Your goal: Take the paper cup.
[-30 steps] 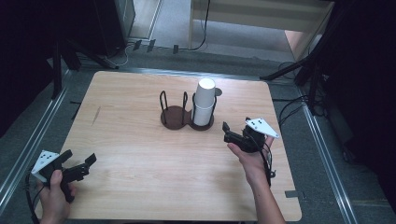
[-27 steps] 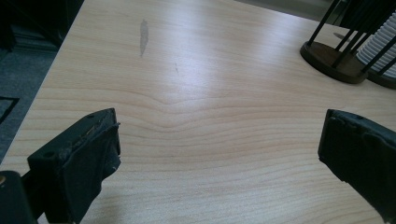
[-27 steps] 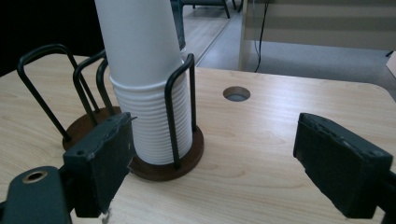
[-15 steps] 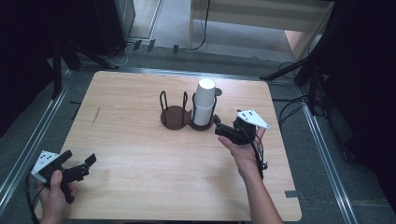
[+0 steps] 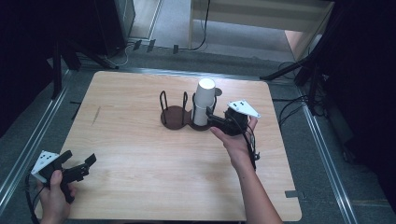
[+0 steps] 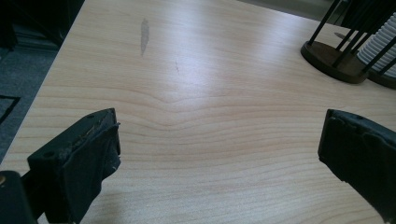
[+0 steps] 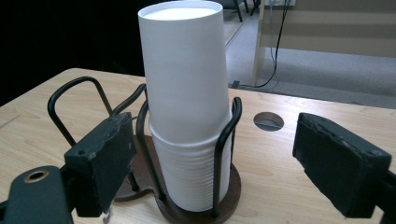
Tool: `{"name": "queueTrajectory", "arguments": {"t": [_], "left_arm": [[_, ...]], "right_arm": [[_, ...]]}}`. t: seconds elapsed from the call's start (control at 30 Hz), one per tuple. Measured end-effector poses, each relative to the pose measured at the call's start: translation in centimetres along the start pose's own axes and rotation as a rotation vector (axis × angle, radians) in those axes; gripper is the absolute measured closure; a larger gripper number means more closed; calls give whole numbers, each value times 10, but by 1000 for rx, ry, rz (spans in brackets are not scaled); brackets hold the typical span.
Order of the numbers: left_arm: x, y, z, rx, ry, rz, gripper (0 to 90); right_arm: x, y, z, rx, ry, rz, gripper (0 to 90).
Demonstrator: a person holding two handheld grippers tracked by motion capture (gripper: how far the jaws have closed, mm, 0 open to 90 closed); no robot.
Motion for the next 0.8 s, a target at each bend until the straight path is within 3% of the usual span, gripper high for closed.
{"name": "queueTrajectory", "arguments": {"t": [0.23, 0.4, 0.5, 0.63, 0.67, 0.7, 0.77, 0.8], "left_arm": [[-3, -1, 1, 1, -19, -23, 0], [-9, -3, -1, 17, -33, -63, 0], [-12, -6, -3, 10, -5, -39, 0], [-33, -14, -14, 16, 32, -81, 0], [-33, -14, -14, 16, 32, -81, 0], [-44, -18, -20, 15, 50, -94, 0], [-50, -21, -24, 13, 61, -98, 0], [-62, -25, -31, 11, 83, -108, 0]], "right_arm": [[2, -12, -7, -10, -12, -23, 125], [0, -18, -16, -14, -16, -46, 126], [1, -19, -19, -12, -18, -47, 126], [3, -23, -29, -9, -26, -38, 126], [3, -23, -29, -9, -26, -38, 126], [3, -24, -32, -5, -32, -46, 126], [3, -25, -34, -1, -32, -53, 126], [3, -25, -35, 1, -34, -52, 126]]}}
Point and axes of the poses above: each handheld gripper's, and its own axes: z roughly backward along the jaws, y roughly out of its underside, x roughly to its left, the point moved 2 cm from there along -z, roughly forward along the jaws, and after that the axes turned 1 degree about -z, right-handed, at the moved point
